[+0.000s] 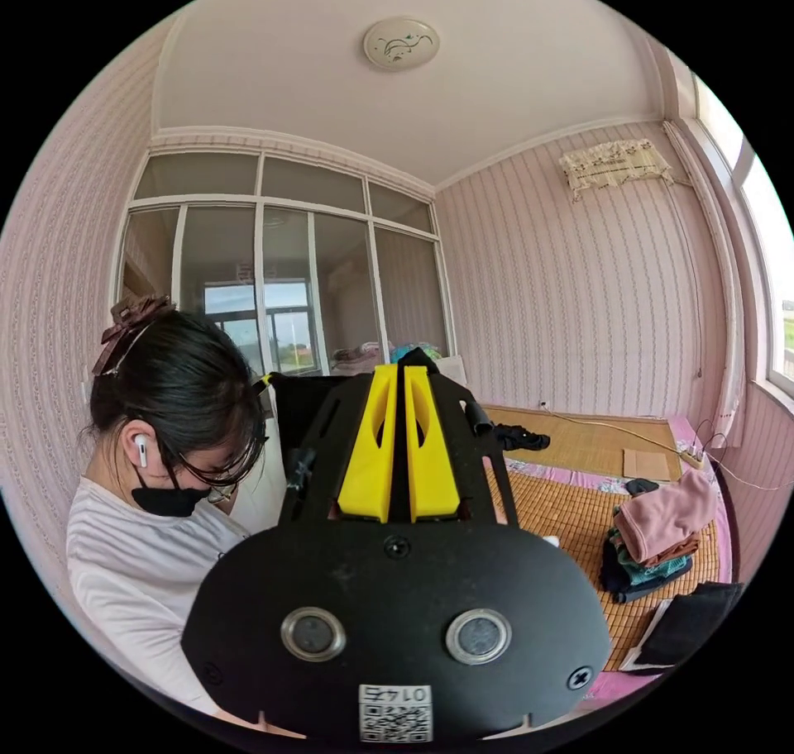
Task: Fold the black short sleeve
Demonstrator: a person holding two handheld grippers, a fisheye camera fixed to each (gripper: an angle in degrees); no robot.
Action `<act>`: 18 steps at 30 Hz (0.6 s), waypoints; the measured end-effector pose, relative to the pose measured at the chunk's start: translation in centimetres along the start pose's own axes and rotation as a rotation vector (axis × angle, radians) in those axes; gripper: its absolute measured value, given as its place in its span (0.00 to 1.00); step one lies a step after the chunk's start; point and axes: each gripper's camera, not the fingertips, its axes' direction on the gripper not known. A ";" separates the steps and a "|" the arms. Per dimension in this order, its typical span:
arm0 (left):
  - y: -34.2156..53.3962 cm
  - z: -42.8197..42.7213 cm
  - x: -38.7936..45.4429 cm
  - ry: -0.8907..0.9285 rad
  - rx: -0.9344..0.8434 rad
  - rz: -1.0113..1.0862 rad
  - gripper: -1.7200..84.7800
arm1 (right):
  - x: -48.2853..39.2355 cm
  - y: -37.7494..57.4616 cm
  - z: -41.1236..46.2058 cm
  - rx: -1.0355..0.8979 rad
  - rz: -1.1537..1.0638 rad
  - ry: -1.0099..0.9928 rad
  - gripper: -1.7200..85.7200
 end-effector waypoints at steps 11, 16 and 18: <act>21.0 29.7 -15.1 -0.194 -0.604 -0.124 0.01 | 26.1 14.0 26.0 -0.463 0.441 0.187 0.02; 16.4 37.4 -18.0 -0.294 -0.443 -0.058 0.01 | 29.3 6.1 29.5 -0.241 0.378 0.204 0.03; 12.9 37.3 -18.3 -0.285 -0.322 -0.027 0.01 | 28.6 2.5 29.3 -0.160 0.299 0.229 0.03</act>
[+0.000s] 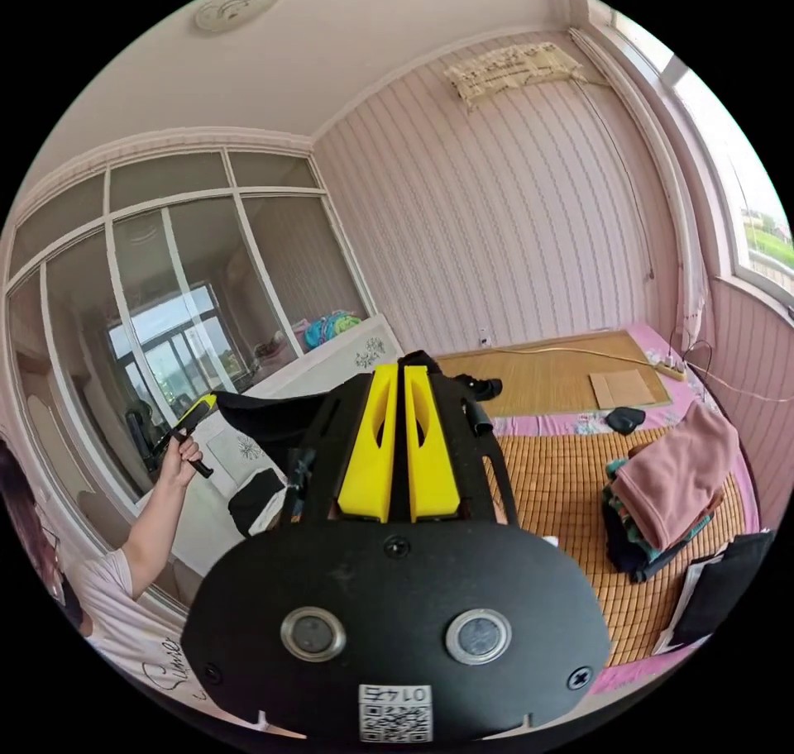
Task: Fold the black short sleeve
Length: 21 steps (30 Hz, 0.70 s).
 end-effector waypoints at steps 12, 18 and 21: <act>38.6 19.3 -13.1 0.099 -0.623 -0.130 0.01 | 17.9 21.2 16.8 -0.433 0.201 0.065 0.03; 64.8 24.3 -18.0 0.091 -0.954 -0.338 0.01 | 30.4 42.0 23.3 -0.771 0.545 0.103 0.03; 72.9 23.2 -19.5 0.102 -1.041 -0.382 0.01 | 33.9 47.8 22.4 -0.845 0.633 0.129 0.03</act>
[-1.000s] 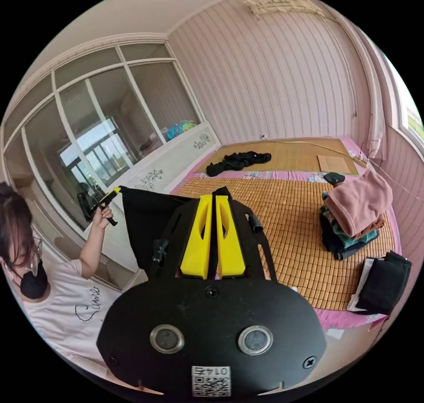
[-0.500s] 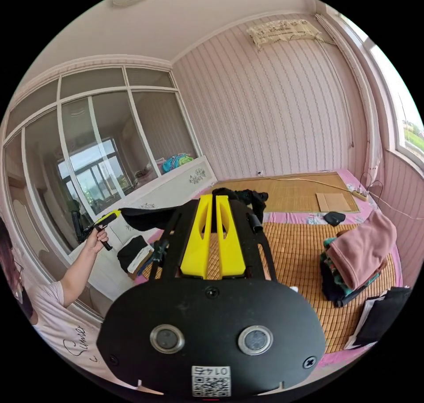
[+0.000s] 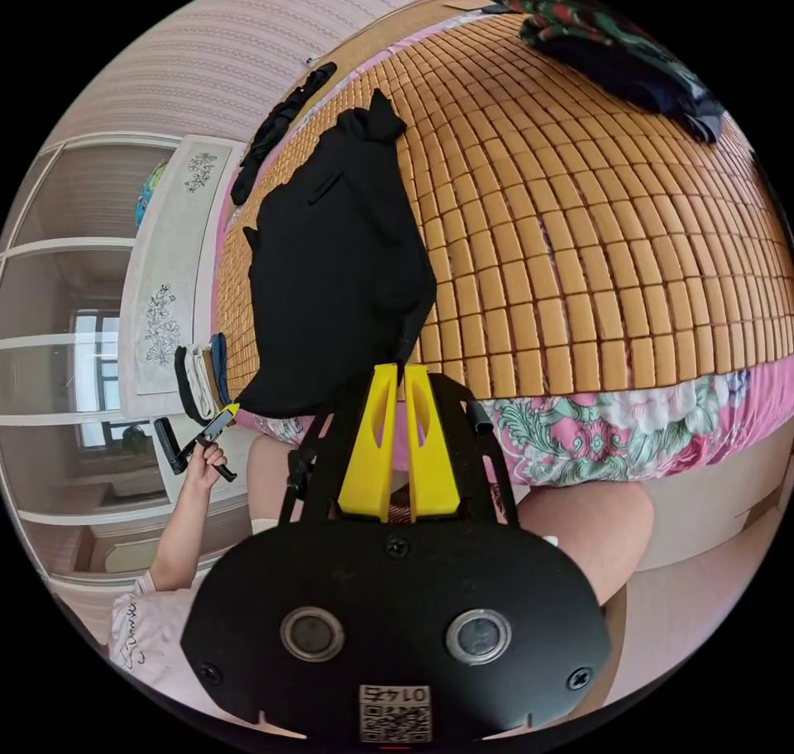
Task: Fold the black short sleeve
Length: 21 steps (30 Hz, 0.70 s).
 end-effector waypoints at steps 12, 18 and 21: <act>12.0 6.5 -9.3 -0.045 -0.132 0.130 0.01 | 10.2 5.5 1.0 -0.093 -0.011 0.009 0.02; 17.4 8.4 -14.4 -0.083 -0.158 0.153 0.01 | 13.2 7.3 1.4 -0.151 -0.044 0.047 0.02; 20.0 7.3 -16.6 -0.047 -0.148 0.185 0.01 | 14.3 8.1 0.0 -0.173 -0.061 -0.007 0.02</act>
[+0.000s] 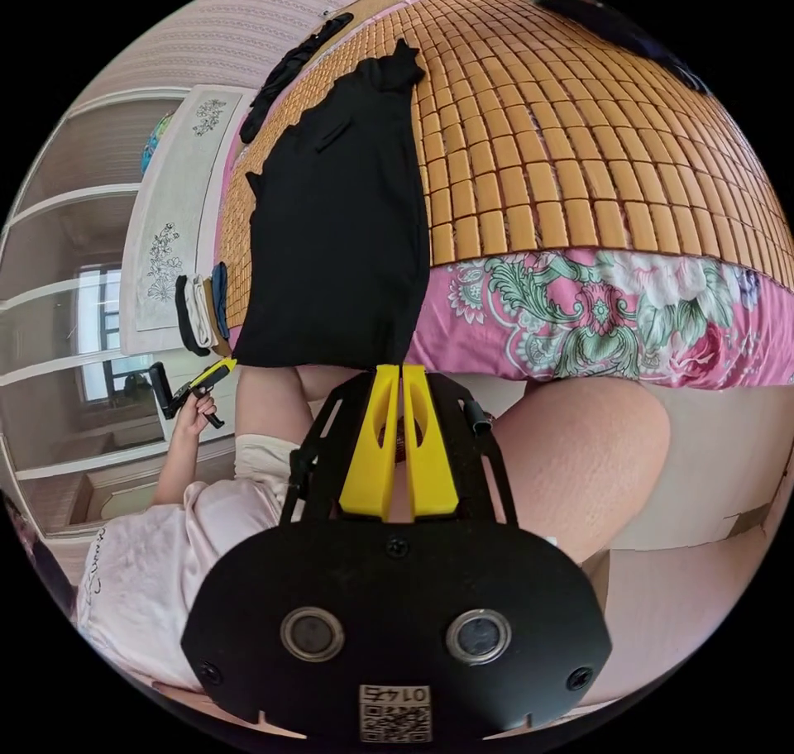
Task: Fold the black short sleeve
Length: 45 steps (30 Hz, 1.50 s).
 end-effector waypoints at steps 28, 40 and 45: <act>-11.1 18.7 4.6 0.036 0.184 0.392 0.02 | 9.7 -23.8 -1.9 0.253 -0.117 0.273 0.04; -19.9 38.3 25.1 -0.010 0.010 0.715 0.04 | 20.8 -17.9 -4.8 0.315 0.160 0.008 0.02; -16.2 47.3 29.0 -0.149 -0.154 0.916 0.04 | 23.1 -17.6 -5.0 0.338 0.162 -0.008 0.02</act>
